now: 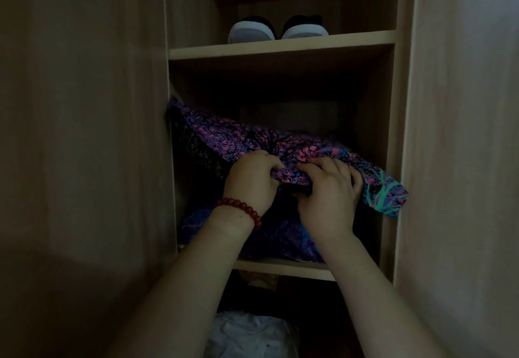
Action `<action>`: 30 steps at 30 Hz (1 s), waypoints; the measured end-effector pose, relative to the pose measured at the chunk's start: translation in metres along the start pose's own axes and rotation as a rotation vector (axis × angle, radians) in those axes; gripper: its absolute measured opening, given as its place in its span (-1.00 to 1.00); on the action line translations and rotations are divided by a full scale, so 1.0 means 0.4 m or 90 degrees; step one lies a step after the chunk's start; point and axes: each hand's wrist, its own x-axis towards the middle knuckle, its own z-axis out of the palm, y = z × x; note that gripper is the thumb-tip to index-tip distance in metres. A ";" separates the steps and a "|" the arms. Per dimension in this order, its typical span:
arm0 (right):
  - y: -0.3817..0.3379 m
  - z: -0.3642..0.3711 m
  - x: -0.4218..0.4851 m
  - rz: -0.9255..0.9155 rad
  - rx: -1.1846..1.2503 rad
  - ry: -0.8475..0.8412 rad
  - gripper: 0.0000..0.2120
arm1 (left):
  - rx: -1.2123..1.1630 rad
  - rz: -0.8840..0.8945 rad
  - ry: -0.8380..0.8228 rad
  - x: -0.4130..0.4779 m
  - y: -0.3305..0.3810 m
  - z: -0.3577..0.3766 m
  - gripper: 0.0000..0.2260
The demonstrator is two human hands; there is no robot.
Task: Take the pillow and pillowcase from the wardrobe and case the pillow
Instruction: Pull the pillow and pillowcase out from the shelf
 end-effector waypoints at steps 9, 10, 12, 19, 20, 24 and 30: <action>0.015 -0.007 -0.074 0.031 0.058 0.066 -0.72 | 0.024 0.118 -0.009 -0.103 -0.004 -0.007 -0.73; 0.024 -0.007 -0.094 0.047 0.066 0.076 -0.73 | 0.028 0.135 -0.046 -0.117 -0.006 -0.003 -0.70; 0.033 -0.007 -0.149 0.081 0.082 0.095 -0.72 | 0.036 0.150 -0.092 -0.152 -0.005 0.011 -0.63; 0.039 -0.049 -0.206 0.109 0.097 0.116 -0.71 | 0.144 0.096 0.051 -0.245 0.023 0.076 -0.34; 0.040 -0.057 -0.209 0.111 0.097 0.121 -0.71 | 0.155 0.085 0.072 -0.247 0.022 0.076 -0.29; 0.045 -0.080 -0.239 0.119 0.098 0.103 -0.68 | 0.221 0.048 0.126 -0.254 0.021 0.064 -0.16; 0.009 -0.105 -0.250 0.110 0.071 0.075 -0.60 | 0.171 -0.057 0.169 -0.259 0.025 0.031 -0.46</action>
